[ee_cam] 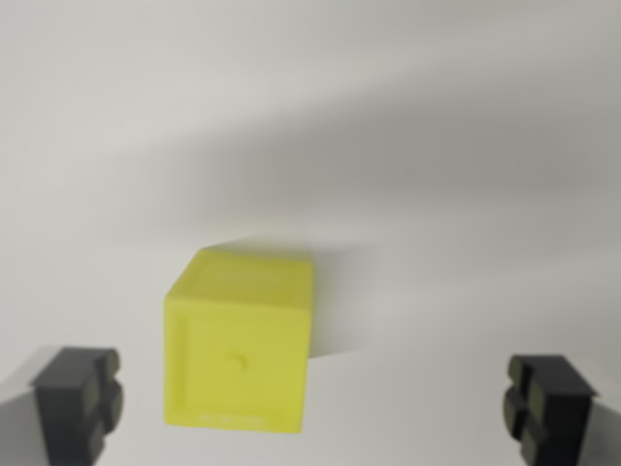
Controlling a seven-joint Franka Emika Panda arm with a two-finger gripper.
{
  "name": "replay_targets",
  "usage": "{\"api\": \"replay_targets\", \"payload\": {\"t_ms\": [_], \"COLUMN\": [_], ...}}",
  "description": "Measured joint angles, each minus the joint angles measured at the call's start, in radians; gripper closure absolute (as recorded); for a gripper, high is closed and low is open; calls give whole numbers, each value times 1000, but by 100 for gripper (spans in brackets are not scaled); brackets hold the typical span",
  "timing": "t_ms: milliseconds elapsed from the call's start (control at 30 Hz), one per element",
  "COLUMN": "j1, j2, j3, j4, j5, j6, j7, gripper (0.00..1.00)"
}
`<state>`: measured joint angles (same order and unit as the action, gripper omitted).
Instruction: Pick yellow cube
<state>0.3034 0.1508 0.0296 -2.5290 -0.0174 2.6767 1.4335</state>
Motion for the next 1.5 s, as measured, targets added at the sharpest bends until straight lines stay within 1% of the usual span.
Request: {"api": "replay_targets", "payload": {"t_ms": [367,633,733,900,1033,1267,1500], "j1": [59,103,116,118,118,116,114], "j2": [57,105,117,134,162,218,270], "j3": [0,-1,-1,-1,-2,-3,-3], "j4": [-29,-42,-46,-45,-39,-26,-12], "j5": [-3,-7,-9,-11,-15,-27,-41], "j6": [87,149,164,179,203,245,283], "j7": [96,170,191,198,202,212,224], "gripper": [0,0,0,0,0,0,0]}}
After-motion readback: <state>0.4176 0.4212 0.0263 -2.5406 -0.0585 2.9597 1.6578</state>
